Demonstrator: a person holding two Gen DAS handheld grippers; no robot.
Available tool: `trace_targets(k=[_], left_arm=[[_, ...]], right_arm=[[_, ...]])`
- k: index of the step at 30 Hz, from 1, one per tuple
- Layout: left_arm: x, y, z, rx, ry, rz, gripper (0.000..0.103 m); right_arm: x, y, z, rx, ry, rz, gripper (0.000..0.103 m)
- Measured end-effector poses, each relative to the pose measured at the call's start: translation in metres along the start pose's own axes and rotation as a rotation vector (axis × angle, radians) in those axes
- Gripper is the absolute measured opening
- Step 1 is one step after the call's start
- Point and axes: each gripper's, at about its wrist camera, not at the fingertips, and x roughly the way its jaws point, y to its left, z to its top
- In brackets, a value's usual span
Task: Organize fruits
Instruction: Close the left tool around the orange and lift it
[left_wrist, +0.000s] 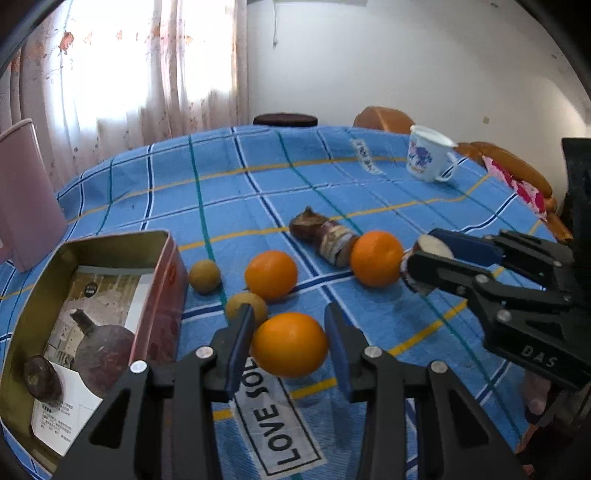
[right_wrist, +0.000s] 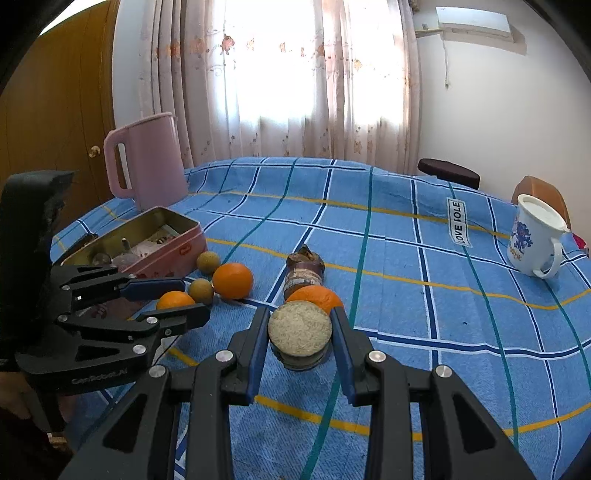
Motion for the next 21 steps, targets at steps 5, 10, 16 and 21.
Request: trace_targets(k=[5,10,16,21], left_arm=[[-0.011,-0.002,0.0,-0.008,-0.064,-0.004,0.041],[-0.021,-0.004,0.0,-0.015,-0.121,0.002,0.041],[-0.03,-0.004,-0.002,-0.03,-0.178,0.017,0.041],[-0.037,-0.006,-0.003,-0.023,-0.217,0.038,0.041]], right_arm=[[-0.006,0.0,0.0,-0.001,-0.03,0.009,0.035],[-0.01,0.002,0.0,-0.016,-0.054,0.009,0.035],[-0.016,0.003,-0.001,-0.022,-0.087,0.011,0.035],[-0.021,0.005,-0.002,-0.03,-0.115,0.006,0.035]])
